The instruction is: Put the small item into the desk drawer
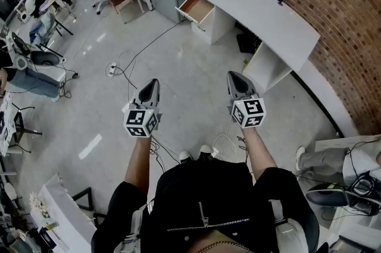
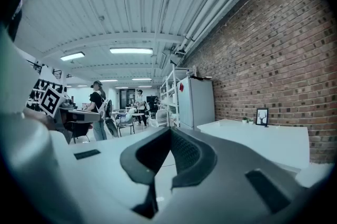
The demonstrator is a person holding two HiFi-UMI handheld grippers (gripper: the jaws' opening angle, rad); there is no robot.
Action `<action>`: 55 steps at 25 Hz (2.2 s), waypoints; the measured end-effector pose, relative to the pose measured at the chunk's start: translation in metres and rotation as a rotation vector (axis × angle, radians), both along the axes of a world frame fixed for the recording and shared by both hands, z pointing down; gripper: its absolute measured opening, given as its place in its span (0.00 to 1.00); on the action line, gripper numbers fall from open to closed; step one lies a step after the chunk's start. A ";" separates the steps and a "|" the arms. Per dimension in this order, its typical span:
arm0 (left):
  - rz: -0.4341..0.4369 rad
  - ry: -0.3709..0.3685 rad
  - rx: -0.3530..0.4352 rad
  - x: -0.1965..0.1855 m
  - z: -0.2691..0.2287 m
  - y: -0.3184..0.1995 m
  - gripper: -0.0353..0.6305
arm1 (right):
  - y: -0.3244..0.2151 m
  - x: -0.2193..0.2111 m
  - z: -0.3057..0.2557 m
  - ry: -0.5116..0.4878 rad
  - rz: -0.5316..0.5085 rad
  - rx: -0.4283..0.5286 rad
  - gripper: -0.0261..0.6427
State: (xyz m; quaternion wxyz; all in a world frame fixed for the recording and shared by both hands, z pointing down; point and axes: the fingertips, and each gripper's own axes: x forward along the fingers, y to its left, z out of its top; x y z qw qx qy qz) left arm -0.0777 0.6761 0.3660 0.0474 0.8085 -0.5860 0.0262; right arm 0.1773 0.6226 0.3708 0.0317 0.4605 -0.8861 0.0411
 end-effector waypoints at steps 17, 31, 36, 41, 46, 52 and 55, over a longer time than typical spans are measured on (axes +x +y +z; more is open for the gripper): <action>0.002 -0.032 -0.031 0.053 0.013 -0.018 0.09 | -0.021 0.030 0.016 0.024 -0.051 -0.013 0.05; 0.011 -0.016 -0.042 0.043 0.025 -0.078 0.09 | -0.079 0.011 0.030 0.001 -0.076 -0.050 0.05; 0.038 -0.014 -0.044 0.032 0.026 -0.129 0.09 | -0.123 -0.001 0.032 0.007 -0.052 -0.057 0.05; 0.086 -0.033 -0.053 0.021 0.024 -0.193 0.09 | -0.177 -0.020 0.029 0.002 -0.036 -0.070 0.05; 0.132 -0.048 -0.055 0.008 0.024 -0.251 0.09 | -0.228 -0.038 0.024 -0.002 -0.004 -0.070 0.05; 0.156 -0.045 -0.061 -0.014 0.027 -0.304 0.09 | -0.271 -0.058 0.025 -0.020 0.033 -0.076 0.05; 0.160 -0.034 -0.070 -0.021 0.031 -0.323 0.09 | -0.287 -0.063 0.027 -0.014 0.043 -0.081 0.05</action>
